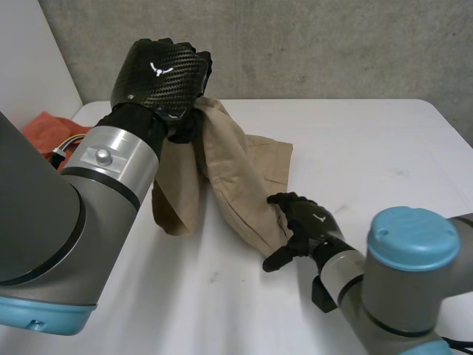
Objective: Fold the laundry.
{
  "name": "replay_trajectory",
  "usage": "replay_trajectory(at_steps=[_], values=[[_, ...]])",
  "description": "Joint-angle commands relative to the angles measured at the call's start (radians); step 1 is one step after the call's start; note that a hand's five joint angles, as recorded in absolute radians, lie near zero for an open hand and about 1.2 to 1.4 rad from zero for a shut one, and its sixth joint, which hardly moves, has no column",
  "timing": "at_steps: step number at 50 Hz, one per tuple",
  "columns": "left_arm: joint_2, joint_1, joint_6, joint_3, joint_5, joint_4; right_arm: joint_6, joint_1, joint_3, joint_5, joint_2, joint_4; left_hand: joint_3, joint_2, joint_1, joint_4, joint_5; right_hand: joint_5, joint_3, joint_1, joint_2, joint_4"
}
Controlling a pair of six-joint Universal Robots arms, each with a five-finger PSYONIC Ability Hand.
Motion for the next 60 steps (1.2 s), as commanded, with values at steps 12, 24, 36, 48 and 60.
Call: replay_trajectory(at_steps=[12,24,36,48,60], values=[[0.0,-0.008,-0.003,-0.003,-0.013,0.0,0.039,0.04,-0.181,0.012,0.223,-0.014,0.204,0.202,0.272,0.194,0.237,-0.068,-0.039,-0.026,-0.045,-0.056],[0.026,0.009,0.007,-0.05,-0.01,-0.011,-0.091,-0.094,-0.175,-0.012,0.035,-0.124,0.192,0.191,0.26,0.183,0.226,1.154,1.183,1.196,1.177,1.166],[0.107,0.122,0.098,-0.136,0.003,-0.245,-0.719,-0.326,-0.363,-0.345,-0.323,0.449,0.192,0.191,0.26,0.183,0.226,1.154,1.183,1.196,1.177,1.166],[0.061,0.116,0.139,-0.265,0.061,-0.348,-1.021,-0.322,-0.453,-0.353,-0.311,0.788,0.146,0.144,0.213,0.136,0.179,1.154,1.183,1.196,1.177,1.166],[-0.29,0.165,0.207,0.066,0.072,0.017,-1.004,-0.282,-0.756,-0.19,0.068,0.598,0.175,0.173,0.243,0.165,0.208,1.154,1.183,1.196,1.177,1.166]])
